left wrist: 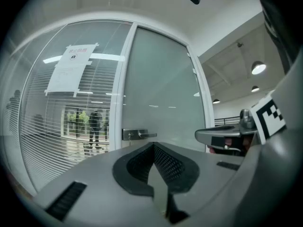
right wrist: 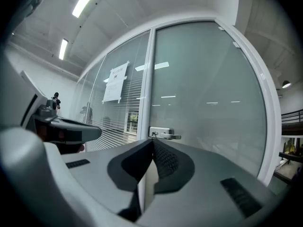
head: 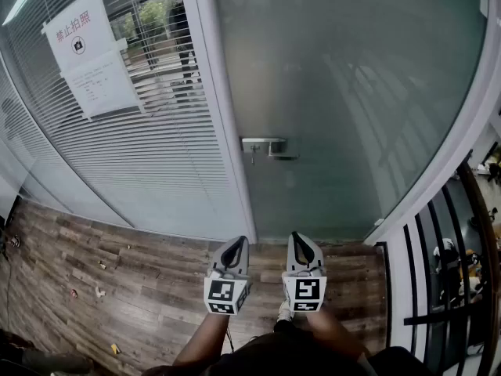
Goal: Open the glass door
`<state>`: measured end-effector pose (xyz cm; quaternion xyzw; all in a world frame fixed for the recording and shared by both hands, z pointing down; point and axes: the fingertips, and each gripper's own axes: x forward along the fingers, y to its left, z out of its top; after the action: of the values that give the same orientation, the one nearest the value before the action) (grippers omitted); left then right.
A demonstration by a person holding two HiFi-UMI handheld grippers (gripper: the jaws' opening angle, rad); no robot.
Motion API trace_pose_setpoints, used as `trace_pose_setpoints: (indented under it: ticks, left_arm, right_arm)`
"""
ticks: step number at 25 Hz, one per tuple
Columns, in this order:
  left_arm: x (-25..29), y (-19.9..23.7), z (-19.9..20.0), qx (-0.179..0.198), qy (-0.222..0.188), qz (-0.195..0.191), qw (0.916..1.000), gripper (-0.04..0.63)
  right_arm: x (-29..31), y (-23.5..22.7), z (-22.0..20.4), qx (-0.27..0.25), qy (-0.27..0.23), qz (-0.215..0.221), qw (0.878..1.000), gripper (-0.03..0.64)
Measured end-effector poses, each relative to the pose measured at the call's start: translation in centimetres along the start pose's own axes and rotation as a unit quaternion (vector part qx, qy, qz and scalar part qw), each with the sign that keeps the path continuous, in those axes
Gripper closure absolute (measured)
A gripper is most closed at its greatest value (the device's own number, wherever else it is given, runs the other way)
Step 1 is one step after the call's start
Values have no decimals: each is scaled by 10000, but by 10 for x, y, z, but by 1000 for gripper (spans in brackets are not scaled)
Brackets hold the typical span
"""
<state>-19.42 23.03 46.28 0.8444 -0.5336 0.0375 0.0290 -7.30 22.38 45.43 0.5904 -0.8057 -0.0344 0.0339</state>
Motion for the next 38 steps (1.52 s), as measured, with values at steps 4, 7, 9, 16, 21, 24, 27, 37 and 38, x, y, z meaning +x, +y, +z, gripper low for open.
trace_pose_setpoints:
  ticks: [4,7,9,16,21,24,27,37,38]
  left_arm:
    - [34,13,3,139,-2,194,9997,597]
    - [58,17,8,270,-55,252,9993,597]
    - [71,20,10,259,-55,287,9992,597]
    - [108,25,18,175,12,418,9990,597]
    - [132,25,21,70,54,450,9989,597]
    - [141,26,18,6,88,450,9989,597]
    - [153,30,17,-49,87,447,9990,597]
    - [209,70,15,176,-64,458,9988,597]
    - [214,73,13,179,-48,445,9988,597]
  right_arm:
    - [34,-20,1,68,49,161,9998,601]
    - [59,-30,1,100,16,315,9995,601]
    - [73,-36,-1,117,55,378,9992,601]
    - [109,-51,-4,128,111,703,9974,601]
    - [127,-53,-6,194,147,1028,9944,601]
    - [137,-56,-11,187,228,1055,9940,601]
    - [153,-66,-8,192,170,917,9955,601]
    - [212,-76,2,-20,297,1016,9944,601]
    - [218,-77,2,-126,391,1096,9931,601]
